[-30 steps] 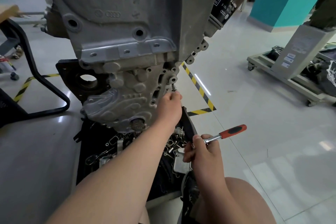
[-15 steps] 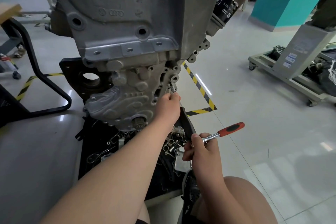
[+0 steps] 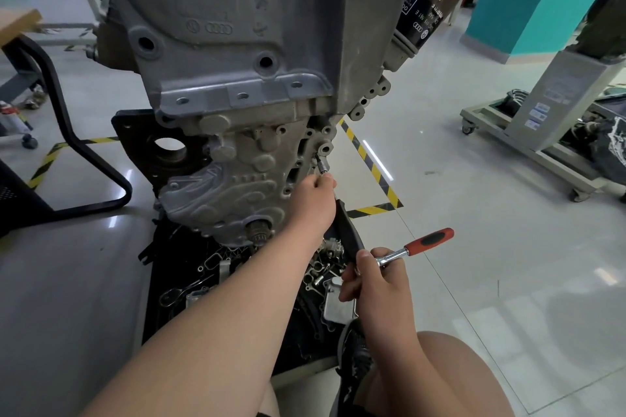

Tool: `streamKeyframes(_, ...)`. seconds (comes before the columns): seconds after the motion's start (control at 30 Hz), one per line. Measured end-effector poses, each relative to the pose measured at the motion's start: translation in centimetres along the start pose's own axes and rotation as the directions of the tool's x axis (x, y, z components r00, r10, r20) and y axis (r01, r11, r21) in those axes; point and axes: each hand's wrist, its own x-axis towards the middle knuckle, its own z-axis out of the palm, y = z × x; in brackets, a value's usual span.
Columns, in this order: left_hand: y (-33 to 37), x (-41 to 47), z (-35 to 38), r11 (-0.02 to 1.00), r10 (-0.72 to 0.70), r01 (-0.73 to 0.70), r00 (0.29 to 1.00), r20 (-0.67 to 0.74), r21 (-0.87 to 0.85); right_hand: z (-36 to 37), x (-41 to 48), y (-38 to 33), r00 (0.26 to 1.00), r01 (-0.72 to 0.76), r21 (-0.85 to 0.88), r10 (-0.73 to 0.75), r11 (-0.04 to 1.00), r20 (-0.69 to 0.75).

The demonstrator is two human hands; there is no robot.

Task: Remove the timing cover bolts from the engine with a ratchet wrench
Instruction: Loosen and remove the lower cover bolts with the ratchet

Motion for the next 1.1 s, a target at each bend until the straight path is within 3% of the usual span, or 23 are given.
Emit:
streamKeyframes(0.67,-0.1,0.2,0.1,1.0,-0.012,0.012,0.999,-0.03,-0.021,0.0,0.3,0.4,1.0,-0.017,-0.012,0.018,1.0,0.012)
streamKeyframes(0.9,-0.2,0.5,0.0,1.0,-0.004,0.004,0.999,-0.052,-0.003,0.1,1.0,0.3,0.972,-0.223,0.255,0.196,0.941,0.127)
streamKeyframes(1.1,-0.3,0.4,0.2,1.0,-0.008,0.009,0.998,-0.065,0.01,-0.1,1.0,0.8,0.971,-0.234,0.299,0.21,0.925,0.111)
